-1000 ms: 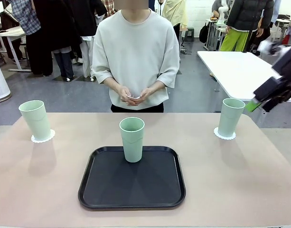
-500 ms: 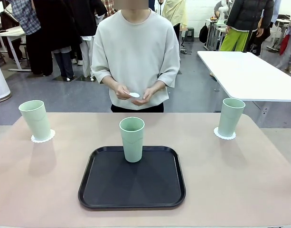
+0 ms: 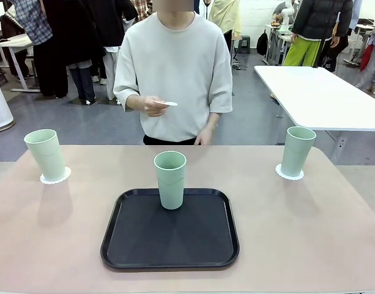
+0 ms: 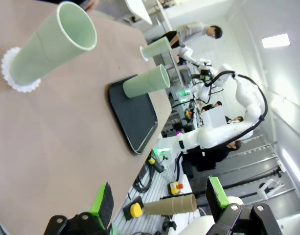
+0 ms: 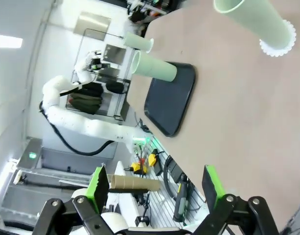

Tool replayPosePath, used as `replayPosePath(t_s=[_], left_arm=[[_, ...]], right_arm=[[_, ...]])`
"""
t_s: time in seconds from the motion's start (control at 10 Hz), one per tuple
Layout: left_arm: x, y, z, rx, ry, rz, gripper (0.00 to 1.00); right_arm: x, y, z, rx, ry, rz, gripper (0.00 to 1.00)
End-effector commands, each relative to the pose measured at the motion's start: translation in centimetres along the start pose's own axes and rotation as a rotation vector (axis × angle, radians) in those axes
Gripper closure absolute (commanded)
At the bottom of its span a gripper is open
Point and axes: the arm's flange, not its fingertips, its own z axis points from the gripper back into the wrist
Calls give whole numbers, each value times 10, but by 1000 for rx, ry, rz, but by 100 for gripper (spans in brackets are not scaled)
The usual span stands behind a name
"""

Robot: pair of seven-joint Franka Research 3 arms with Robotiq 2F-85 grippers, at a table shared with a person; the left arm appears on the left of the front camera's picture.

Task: Place coasters on the table and set cups on them.
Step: Take one Reusable plastic cup from the Flat Tray and place it on a coaster set by the human.

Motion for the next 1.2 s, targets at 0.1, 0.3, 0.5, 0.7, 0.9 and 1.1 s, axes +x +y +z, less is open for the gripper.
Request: replayPosePath(t_s=[0.1, 0.3, 0.5, 0.7, 0.9, 1.1], left_arm=[[1, -3, 2, 6, -3, 13, 0], [1, -3, 2, 6, -3, 13, 0], [1, -3, 2, 6, -3, 13, 0], [1, -3, 2, 6, -3, 13, 0], [1, -3, 2, 6, -3, 13, 0], [1, -3, 2, 6, -3, 13, 0]], right_arm=[[1, -11, 27, 18, 31, 16, 0], [-2, -8, 20, 22, 11, -3, 0], [-2, -8, 20, 22, 11, -3, 0], [-2, -8, 20, 22, 11, -3, 0], [-2, -8, 20, 22, 11, -3, 0], [-2, -8, 20, 22, 11, -3, 0]])
